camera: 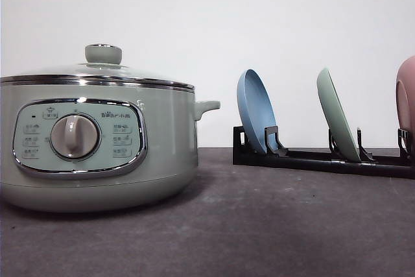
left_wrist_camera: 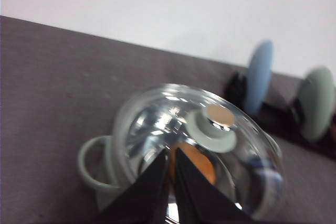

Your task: Transfer potato from steamer to green plate

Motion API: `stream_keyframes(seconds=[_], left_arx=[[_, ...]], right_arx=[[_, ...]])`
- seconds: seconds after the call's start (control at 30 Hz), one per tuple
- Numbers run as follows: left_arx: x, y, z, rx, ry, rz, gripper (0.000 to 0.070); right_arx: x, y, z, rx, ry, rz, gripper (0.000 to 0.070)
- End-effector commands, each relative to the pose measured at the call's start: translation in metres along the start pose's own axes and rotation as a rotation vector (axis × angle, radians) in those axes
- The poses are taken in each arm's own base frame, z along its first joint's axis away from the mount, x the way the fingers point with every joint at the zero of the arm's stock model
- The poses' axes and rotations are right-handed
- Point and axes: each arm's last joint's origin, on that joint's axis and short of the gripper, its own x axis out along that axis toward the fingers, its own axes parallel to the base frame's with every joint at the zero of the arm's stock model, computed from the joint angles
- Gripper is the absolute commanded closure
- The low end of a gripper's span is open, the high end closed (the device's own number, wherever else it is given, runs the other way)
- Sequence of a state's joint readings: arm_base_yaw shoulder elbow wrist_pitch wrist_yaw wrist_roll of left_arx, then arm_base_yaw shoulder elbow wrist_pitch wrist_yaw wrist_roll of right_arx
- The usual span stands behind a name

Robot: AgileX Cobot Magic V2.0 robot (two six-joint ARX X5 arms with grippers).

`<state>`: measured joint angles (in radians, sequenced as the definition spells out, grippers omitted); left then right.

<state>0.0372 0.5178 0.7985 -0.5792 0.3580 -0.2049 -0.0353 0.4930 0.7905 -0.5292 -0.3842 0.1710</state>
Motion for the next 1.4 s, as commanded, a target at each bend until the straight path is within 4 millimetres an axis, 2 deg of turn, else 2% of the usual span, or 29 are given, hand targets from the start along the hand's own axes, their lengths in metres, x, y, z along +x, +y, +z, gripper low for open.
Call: stream_keyframes(seconds=[0.0,0.27,0.53,0.63,0.7,0.77,0.83,0.9,1.37], left_arx=[[0.000,-0.003,0.011,0.059,0.020,-0.039,0.0690],[0.006,-0.014,0.033,0.115,0.192,-0.162,0.0690],[0.005,-0.020,0.036,0.137,0.228,-0.201,0.0686],[0.005,-0.020,0.036,0.137,0.228,-0.201,0.0609],[0.005,-0.020,0.036,0.136,0.228,-0.201,0.0450],[0.005,-0.020,0.036,0.134,0.229,-0.201,0.0263],[0.005,-0.020,0.036,0.133,0.229,-0.201,0.0150],[0.005,-0.020,0.036,0.132,0.229,-0.201,0.0140],[0.005,-0.020,0.036,0.133,0.228,-0.201,0.0143]], right_arx=[[0.003,0.001,0.010,-0.065,0.045,0.012,0.0699],[0.015,0.004,0.033,-0.087,0.287,0.114,0.0699],[0.022,0.008,0.034,-0.085,0.373,0.152,0.0699],[0.022,0.008,0.035,-0.085,0.372,0.152,0.0691],[0.022,0.008,0.035,-0.084,0.373,0.151,0.0576],[0.022,0.008,0.035,-0.079,0.373,0.150,0.0369],[0.022,0.008,0.035,-0.077,0.373,0.150,0.0206],[0.022,0.008,0.034,-0.072,0.374,0.149,0.0185],[0.022,0.008,0.035,-0.047,0.373,0.140,0.0185]])
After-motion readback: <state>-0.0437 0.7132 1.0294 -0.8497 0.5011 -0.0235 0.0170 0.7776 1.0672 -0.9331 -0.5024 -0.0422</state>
